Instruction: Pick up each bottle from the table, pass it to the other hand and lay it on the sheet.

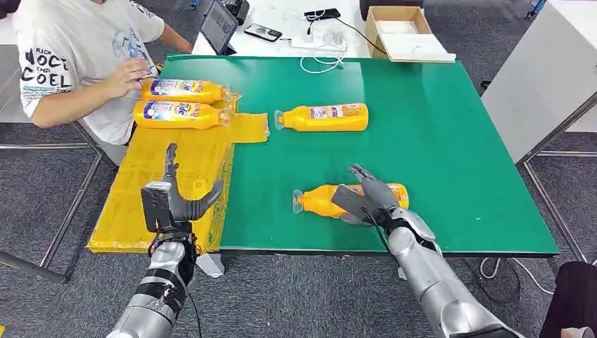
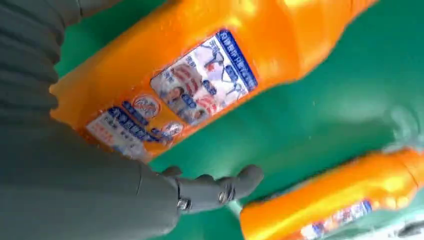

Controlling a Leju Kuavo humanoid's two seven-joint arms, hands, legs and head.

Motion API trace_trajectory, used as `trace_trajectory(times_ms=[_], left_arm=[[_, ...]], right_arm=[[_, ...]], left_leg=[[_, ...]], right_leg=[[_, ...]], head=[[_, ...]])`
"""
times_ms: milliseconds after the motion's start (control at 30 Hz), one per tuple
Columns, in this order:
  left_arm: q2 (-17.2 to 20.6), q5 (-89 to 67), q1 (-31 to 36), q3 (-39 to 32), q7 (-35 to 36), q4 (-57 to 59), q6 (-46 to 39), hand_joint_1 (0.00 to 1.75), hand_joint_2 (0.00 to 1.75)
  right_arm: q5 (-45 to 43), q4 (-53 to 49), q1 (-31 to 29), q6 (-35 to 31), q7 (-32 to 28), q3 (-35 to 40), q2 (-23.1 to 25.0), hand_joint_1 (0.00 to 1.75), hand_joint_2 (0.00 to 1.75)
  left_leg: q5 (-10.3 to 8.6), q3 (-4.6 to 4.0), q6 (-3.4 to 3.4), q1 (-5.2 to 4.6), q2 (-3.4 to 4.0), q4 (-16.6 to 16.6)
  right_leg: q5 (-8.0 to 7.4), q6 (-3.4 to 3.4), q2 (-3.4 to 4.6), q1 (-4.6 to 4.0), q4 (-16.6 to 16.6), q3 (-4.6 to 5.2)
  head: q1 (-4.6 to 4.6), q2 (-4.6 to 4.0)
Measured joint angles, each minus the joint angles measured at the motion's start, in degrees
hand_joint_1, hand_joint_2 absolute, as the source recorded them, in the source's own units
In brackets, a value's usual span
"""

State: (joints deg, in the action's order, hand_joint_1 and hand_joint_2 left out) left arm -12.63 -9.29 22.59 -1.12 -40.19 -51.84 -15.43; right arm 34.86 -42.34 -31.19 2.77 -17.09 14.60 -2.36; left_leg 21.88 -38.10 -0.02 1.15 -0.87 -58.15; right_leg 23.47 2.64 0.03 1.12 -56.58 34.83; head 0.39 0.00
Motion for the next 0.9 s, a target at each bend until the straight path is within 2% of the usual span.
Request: trace_trajectory(times_ms=[400,667,900], left_arm=[[-0.02,0.13,0.02,0.33,0.02,0.13,0.2,0.0,1.75],[-0.15,0.87,0.88,0.61,0.15,2.86,1.07,0.0,1.75],[-0.15,1.07,1.11,0.61,0.22,4.28,1.14,0.0,1.75]], right_arm=[[0.17,5.28,-4.12,3.15,1.18,3.2,-1.1,0.0,1.75],[0.98,11.92,-11.2,12.09,3.5,8.18,-3.22,0.0,1.75],[1.05,13.84,-14.08,15.43,3.56,10.99,-5.53,0.0,1.75]], left_leg=[[-0.01,0.08,0.01,0.0,0.03,0.0],[-0.06,0.17,0.08,-0.01,-0.02,-0.01],[-0.07,0.14,0.09,-0.06,-0.03,-0.03]], right_leg=[[-0.02,0.01,0.02,0.0,0.0,-0.05],[-0.04,0.04,0.01,0.03,0.01,-0.17],[-0.07,0.08,0.01,0.06,0.01,-0.18]], head=[[0.0,0.0],[0.0,0.0],[0.0,0.0]])
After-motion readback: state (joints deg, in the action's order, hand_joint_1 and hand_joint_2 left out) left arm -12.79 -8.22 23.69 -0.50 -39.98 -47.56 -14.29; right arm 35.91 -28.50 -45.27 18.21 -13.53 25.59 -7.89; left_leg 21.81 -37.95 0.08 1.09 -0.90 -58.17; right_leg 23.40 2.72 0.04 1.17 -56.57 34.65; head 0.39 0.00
